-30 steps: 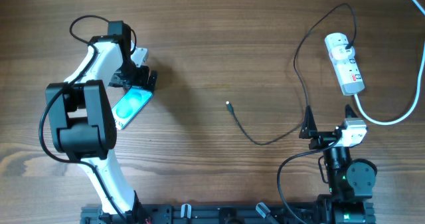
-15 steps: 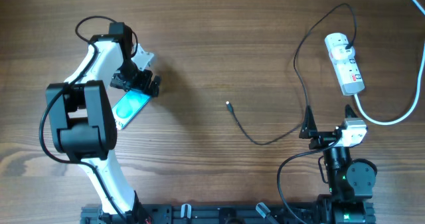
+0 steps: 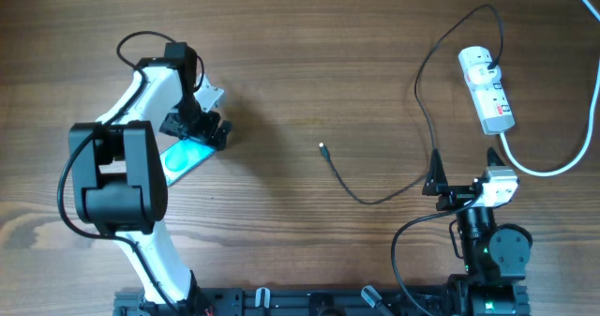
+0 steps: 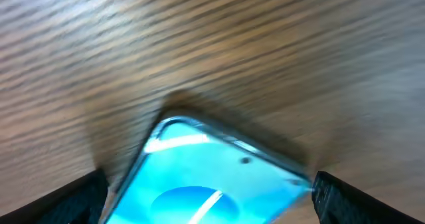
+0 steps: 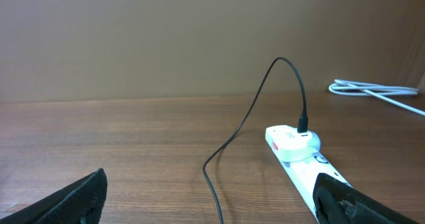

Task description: Plug charger to phone and switch on socket

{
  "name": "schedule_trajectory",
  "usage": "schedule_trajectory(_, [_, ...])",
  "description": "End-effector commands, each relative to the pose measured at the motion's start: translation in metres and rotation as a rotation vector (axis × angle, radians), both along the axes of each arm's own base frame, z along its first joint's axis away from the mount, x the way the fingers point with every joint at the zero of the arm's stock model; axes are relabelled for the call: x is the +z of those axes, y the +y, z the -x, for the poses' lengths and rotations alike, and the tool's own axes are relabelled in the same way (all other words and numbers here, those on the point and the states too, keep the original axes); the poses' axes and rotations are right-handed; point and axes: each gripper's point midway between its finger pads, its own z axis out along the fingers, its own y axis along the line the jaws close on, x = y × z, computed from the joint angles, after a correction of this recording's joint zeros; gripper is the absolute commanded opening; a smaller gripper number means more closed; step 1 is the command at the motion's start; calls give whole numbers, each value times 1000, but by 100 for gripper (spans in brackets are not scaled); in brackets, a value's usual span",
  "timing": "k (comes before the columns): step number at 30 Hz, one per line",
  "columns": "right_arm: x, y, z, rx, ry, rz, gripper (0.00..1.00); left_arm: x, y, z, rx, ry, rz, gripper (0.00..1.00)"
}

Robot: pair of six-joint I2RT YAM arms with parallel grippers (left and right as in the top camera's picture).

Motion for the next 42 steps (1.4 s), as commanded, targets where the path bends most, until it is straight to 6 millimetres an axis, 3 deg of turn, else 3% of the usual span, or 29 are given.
schedule_trajectory(1, [2, 1, 0, 9, -10, -8, 100, -48, 17, 45, 63, 183, -72, 100])
schedule_trajectory(5, [2, 1, 0, 9, -10, -8, 100, -50, 17, 38, 104, 151, -79, 96])
schedule_trajectory(10, [2, 1, 0, 9, -10, -8, 100, -55, 18, 13, 247, 41, -93, 65])
schedule_trajectory(12, [2, 1, 0, 9, -10, -8, 100, -55, 18, 9, 250, 23, -91, 61])
schedule_trajectory(14, [2, 1, 0, 9, -10, -8, 100, -55, 18, 8, 250, 20, -91, 82])
schedule_trajectory(16, [2, 1, 0, 9, -10, -8, 100, -55, 18, 11, 250, 31, -92, 86])
schedule_trajectory(18, [2, 1, 0, 9, -10, -8, 100, -54, 18, 19, 272, 62, -98, 100])
schedule_trajectory(25, [2, 1, 0, 9, -10, -8, 100, -45, 10, 55, 477, 207, -123, 97])
schedule_trajectory(28, [2, 1, 0, 9, -10, -8, 100, -45, 0, 55, 514, 223, -72, 96])
schedule_trajectory(33, [2, 1, 0, 9, -10, -8, 100, -46, 0, 52, 515, 208, -69, 100])
schedule_trajectory(36, [2, 1, 0, 9, -10, -8, 100, -46, -1, 53, 516, 213, -64, 89])
schedule_trajectory(39, [2, 1, 0, 9, -10, -8, 100, -44, -23, 51, 542, 239, 60, 80])
schedule_trajectory(42, [2, 1, 0, 9, -10, -8, 100, -42, -34, 50, 555, 256, 127, 80])
